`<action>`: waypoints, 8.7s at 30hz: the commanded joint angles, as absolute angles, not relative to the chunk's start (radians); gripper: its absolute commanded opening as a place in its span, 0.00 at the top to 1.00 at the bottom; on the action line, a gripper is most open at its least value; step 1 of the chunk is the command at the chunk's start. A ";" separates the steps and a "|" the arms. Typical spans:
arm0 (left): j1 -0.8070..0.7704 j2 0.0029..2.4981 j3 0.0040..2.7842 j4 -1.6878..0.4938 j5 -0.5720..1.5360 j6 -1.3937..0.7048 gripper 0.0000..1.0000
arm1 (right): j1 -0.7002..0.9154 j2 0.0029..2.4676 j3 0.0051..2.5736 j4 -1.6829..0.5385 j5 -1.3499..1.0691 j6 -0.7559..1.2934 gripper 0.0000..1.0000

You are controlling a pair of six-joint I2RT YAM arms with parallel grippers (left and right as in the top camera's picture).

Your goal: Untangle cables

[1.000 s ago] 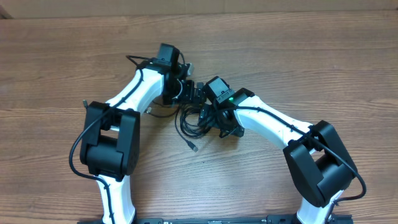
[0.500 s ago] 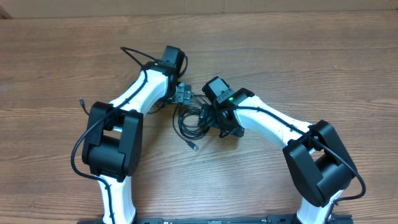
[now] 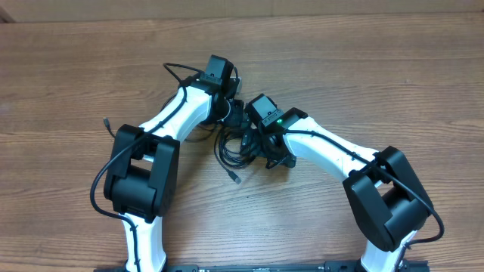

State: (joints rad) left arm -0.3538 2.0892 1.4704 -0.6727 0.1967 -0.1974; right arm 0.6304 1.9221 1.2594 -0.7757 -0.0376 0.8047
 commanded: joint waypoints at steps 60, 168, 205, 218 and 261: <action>-0.360 2.090 1.459 -0.696 0.051 -0.164 0.00 | 0.627 1.927 1.268 -0.765 -0.027 0.811 0.00; -0.210 2.090 1.470 -0.757 0.214 -0.209 0.12 | 0.712 1.935 1.347 -0.923 -0.105 0.467 0.72; -0.127 2.085 1.552 -0.894 0.152 -0.234 0.18 | 0.465 1.945 1.570 -0.833 -0.055 0.435 0.09; -0.012 2.083 1.551 -0.885 0.397 -0.202 0.14 | 0.534 2.155 1.557 -0.712 -0.107 0.211 0.27; -0.315 2.093 1.344 -0.984 -0.478 -0.430 0.29 | 0.166 2.002 1.662 -1.042 -0.065 0.382 0.00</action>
